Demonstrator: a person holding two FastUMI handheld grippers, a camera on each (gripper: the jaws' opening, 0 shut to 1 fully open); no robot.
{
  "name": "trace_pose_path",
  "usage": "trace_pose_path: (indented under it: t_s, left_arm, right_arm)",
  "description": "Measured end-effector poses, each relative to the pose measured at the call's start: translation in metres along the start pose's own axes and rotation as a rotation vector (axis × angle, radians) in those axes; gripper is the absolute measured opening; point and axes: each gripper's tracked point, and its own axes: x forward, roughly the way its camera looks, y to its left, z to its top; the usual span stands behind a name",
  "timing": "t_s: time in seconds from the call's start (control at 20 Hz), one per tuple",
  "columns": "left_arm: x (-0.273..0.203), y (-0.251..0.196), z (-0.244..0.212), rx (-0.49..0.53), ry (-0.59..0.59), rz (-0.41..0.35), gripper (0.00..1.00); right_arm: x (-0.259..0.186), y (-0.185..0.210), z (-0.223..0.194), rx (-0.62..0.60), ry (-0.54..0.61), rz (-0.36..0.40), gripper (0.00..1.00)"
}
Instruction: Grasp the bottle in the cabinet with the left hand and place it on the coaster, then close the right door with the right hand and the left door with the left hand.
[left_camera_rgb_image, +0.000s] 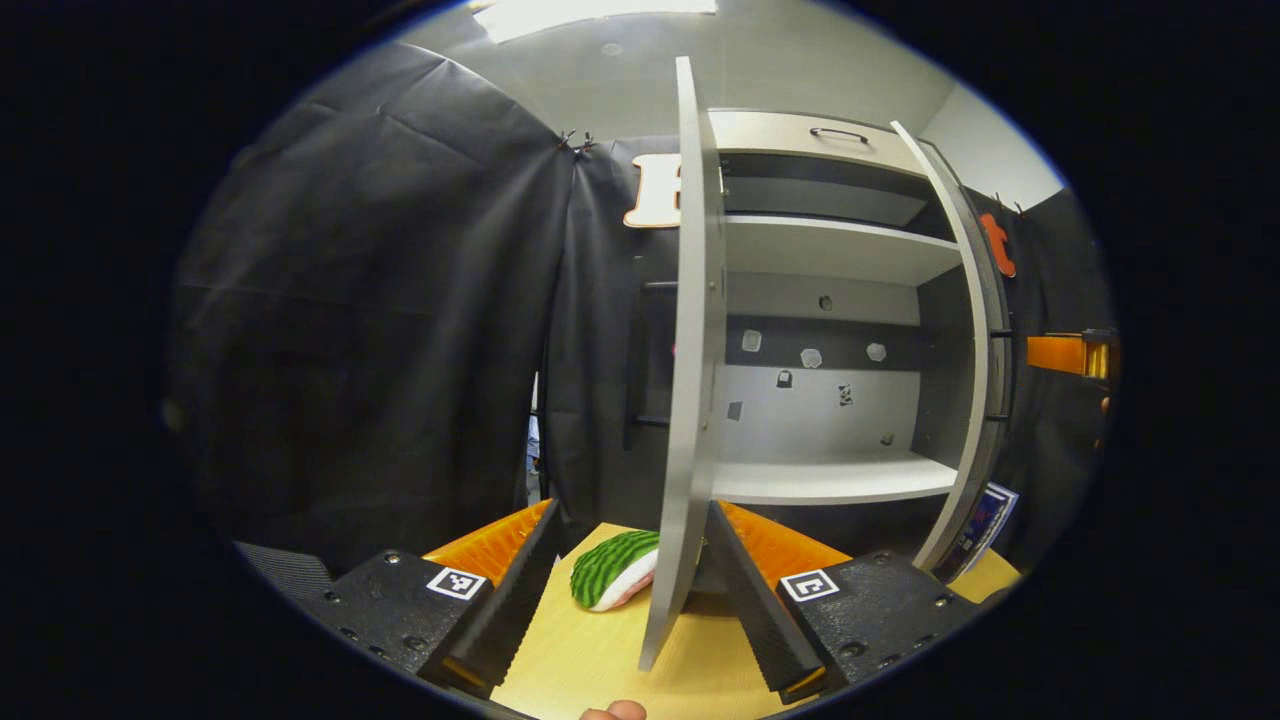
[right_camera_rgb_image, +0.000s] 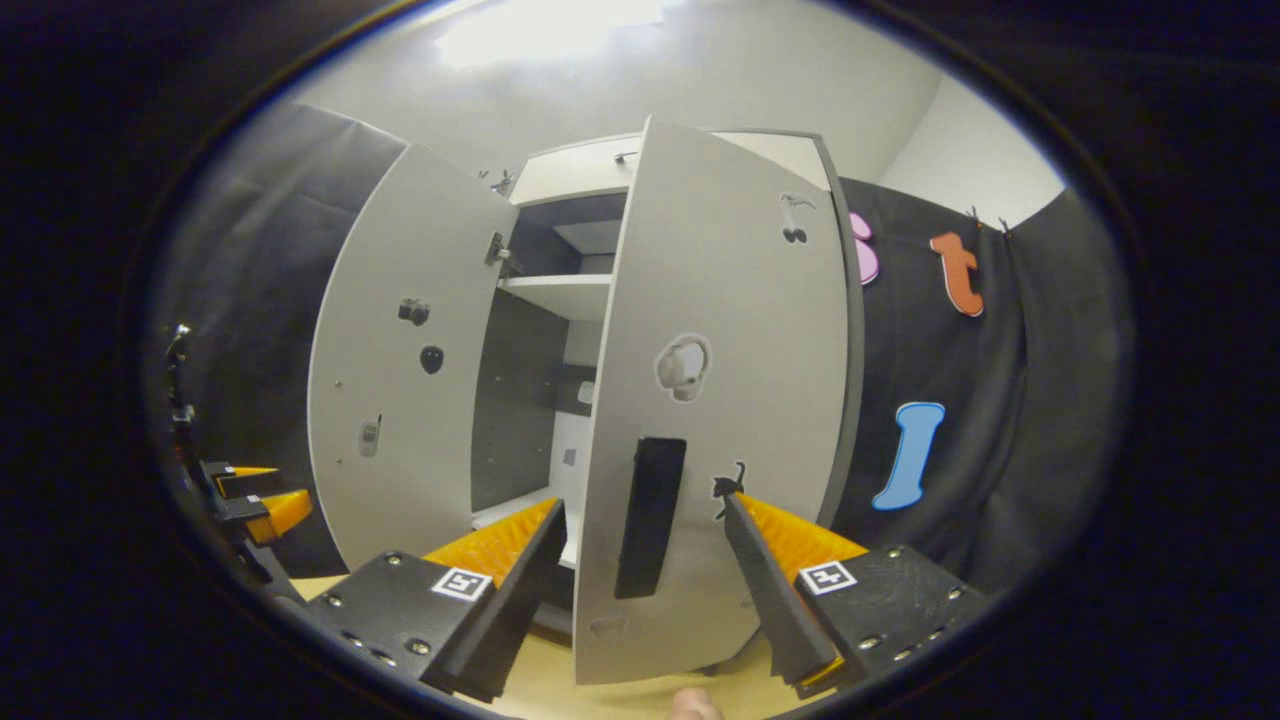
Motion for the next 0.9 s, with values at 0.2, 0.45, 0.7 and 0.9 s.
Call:
trace_pose_path:
  t_s: [0.2, 0.45, 0.7, 0.9]
  left_arm:
    - [0.008, 0.011, -0.001, -0.011, 0.001, 0.006, 0.92]
    - [0.014, 0.015, -0.004, -0.008, 0.004, 0.0, 0.92]
    - [0.017, 0.013, -0.002, -0.011, 0.002, -0.009, 0.92]
    - [0.016, 0.015, -0.002, -0.009, 0.001, -0.008, 0.92]
  right_arm:
    - [0.004, 0.002, 0.002, 0.014, -0.007, -0.011, 0.96]
    - [0.005, 0.001, 0.002, 0.016, -0.006, -0.029, 0.99]
    - [0.005, 0.001, -0.001, 0.006, -0.002, -0.036, 0.99]
    - [0.004, 0.001, -0.001, 0.009, -0.003, -0.036, 0.93]
